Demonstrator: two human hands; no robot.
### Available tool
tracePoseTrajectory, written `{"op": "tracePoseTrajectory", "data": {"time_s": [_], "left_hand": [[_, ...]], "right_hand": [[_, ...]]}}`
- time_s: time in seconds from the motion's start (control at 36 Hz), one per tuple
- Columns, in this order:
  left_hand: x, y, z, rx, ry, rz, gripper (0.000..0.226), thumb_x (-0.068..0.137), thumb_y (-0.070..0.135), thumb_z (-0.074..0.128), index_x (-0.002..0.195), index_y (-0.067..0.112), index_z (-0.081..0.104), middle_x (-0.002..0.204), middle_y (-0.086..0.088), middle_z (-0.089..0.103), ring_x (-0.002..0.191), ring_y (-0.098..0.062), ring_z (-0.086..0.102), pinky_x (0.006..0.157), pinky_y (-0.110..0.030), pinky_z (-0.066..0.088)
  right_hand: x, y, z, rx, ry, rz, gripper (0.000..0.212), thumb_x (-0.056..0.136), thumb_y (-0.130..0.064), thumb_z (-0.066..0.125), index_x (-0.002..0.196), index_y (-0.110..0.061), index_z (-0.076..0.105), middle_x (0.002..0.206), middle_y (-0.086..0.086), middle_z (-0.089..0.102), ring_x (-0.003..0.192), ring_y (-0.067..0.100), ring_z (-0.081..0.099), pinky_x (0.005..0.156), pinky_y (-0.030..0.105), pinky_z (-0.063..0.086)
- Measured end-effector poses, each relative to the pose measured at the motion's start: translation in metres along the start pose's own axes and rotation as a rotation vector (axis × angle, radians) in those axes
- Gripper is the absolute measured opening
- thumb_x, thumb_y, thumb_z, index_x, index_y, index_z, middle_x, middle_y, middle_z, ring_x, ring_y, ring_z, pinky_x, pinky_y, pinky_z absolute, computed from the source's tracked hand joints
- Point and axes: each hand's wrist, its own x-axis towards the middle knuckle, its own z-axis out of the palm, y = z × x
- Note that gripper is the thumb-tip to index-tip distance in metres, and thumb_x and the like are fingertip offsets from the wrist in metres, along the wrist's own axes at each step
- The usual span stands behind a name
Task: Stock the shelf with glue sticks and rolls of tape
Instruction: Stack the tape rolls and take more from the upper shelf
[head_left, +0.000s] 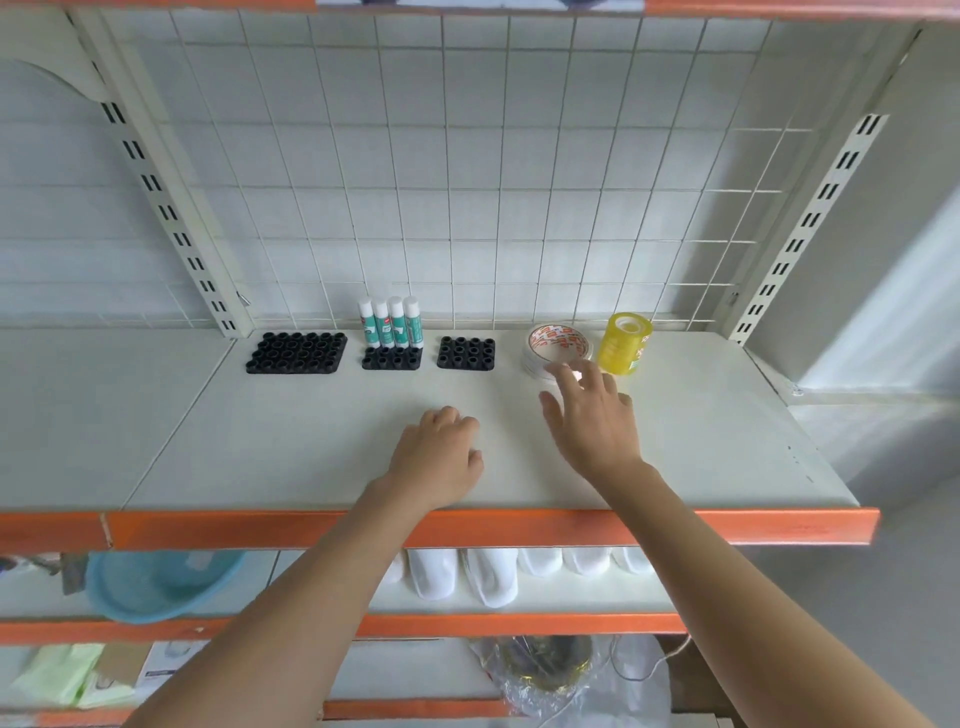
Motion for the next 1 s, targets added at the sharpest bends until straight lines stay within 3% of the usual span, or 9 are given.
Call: {"op": "tracePoseTrajectory", "data": {"time_s": [0.08, 0.19, 0.33, 0.44, 0.56, 0.67, 0.83, 0.94, 1.0], "left_hand": [[-0.015, 0.003, -0.02, -0.036, 0.0, 0.024, 0.026, 0.095, 0.027, 0.041, 0.108, 0.016, 0.061, 0.115, -0.003, 0.054, 0.113, -0.023, 0.049, 0.089, -0.036, 0.045], [-0.043, 0.002, -0.053, -0.058, 0.117, 0.071, 0.022, 0.095, 0.026, 0.042, 0.104, 0.019, 0.062, 0.109, 0.001, 0.056, 0.105, -0.02, 0.054, 0.081, -0.033, 0.045], [-0.089, -0.007, -0.103, -0.072, 0.316, 0.16, 0.019, 0.095, 0.029, 0.043, 0.1, 0.022, 0.061, 0.102, 0.008, 0.056, 0.101, -0.014, 0.052, 0.074, -0.03, 0.042], [-0.128, -0.019, -0.142, -0.169, 0.49, 0.223, 0.016, 0.093, 0.028, 0.05, 0.094, 0.022, 0.065, 0.098, 0.007, 0.061, 0.098, -0.017, 0.057, 0.076, -0.035, 0.05], [-0.167, -0.031, -0.179, -0.192, 0.648, 0.293, 0.013, 0.089, 0.027, 0.054, 0.083, 0.024, 0.065, 0.084, 0.011, 0.061, 0.081, -0.015, 0.057, 0.062, -0.031, 0.047], [-0.206, -0.035, -0.217, -0.228, 0.749, 0.361, 0.021, 0.085, 0.037, 0.042, 0.082, 0.031, 0.062, 0.085, 0.016, 0.061, 0.081, -0.006, 0.053, 0.063, -0.03, 0.047], [-0.244, -0.033, -0.27, -0.264, 0.921, 0.47, 0.013, 0.085, 0.03, 0.05, 0.08, 0.029, 0.061, 0.081, 0.013, 0.061, 0.079, -0.008, 0.048, 0.057, -0.025, 0.042], [-0.249, -0.028, -0.305, -0.257, 1.003, 0.502, 0.014, 0.085, 0.03, 0.05, 0.08, 0.027, 0.063, 0.081, 0.012, 0.061, 0.078, -0.008, 0.049, 0.058, -0.025, 0.042], [-0.246, -0.023, -0.32, -0.26, 1.02, 0.525, 0.016, 0.085, 0.03, 0.049, 0.08, 0.025, 0.063, 0.08, 0.01, 0.06, 0.074, -0.009, 0.053, 0.06, -0.03, 0.046]], "right_hand": [[-0.015, -0.013, -0.015, 0.022, -0.012, -0.003, 0.041, 0.098, -0.037, 0.047, 0.136, -0.024, 0.048, 0.136, 0.007, 0.048, 0.118, 0.032, 0.05, 0.086, 0.045, 0.045], [-0.036, -0.036, -0.039, 0.075, 0.013, -0.009, 0.042, 0.099, -0.039, 0.045, 0.139, -0.027, 0.045, 0.139, 0.005, 0.047, 0.122, 0.029, 0.049, 0.089, 0.044, 0.045], [-0.066, -0.073, -0.079, 0.119, 0.197, -0.051, 0.046, 0.094, -0.045, 0.038, 0.132, -0.024, 0.053, 0.124, 0.003, 0.058, 0.106, 0.029, 0.06, 0.076, 0.04, 0.051], [-0.089, -0.106, -0.115, 0.154, 0.297, -0.079, 0.048, 0.094, -0.048, 0.035, 0.132, -0.025, 0.054, 0.127, 0.0, 0.058, 0.113, 0.024, 0.057, 0.082, 0.038, 0.053], [-0.115, -0.142, -0.151, 0.164, 0.418, -0.11, 0.043, 0.095, -0.046, 0.04, 0.128, -0.024, 0.056, 0.123, -0.003, 0.059, 0.112, 0.02, 0.057, 0.08, 0.035, 0.053], [-0.138, -0.174, -0.188, 0.156, 0.547, -0.143, 0.04, 0.095, -0.041, 0.045, 0.13, -0.025, 0.053, 0.125, -0.004, 0.057, 0.111, 0.018, 0.056, 0.081, 0.032, 0.051], [-0.148, -0.207, -0.245, 0.108, 0.738, -0.187, 0.04, 0.094, -0.041, 0.047, 0.13, -0.025, 0.054, 0.127, -0.004, 0.056, 0.115, 0.017, 0.055, 0.078, 0.022, 0.041], [-0.136, -0.221, -0.28, 0.065, 0.82, -0.23, 0.04, 0.094, -0.041, 0.047, 0.13, -0.025, 0.054, 0.128, -0.005, 0.056, 0.114, 0.016, 0.054, 0.075, 0.022, 0.041], [-0.127, -0.225, -0.294, 0.07, 0.837, -0.248, 0.041, 0.094, -0.041, 0.046, 0.13, -0.023, 0.055, 0.127, -0.003, 0.056, 0.116, 0.017, 0.052, 0.082, 0.025, 0.044]]}}
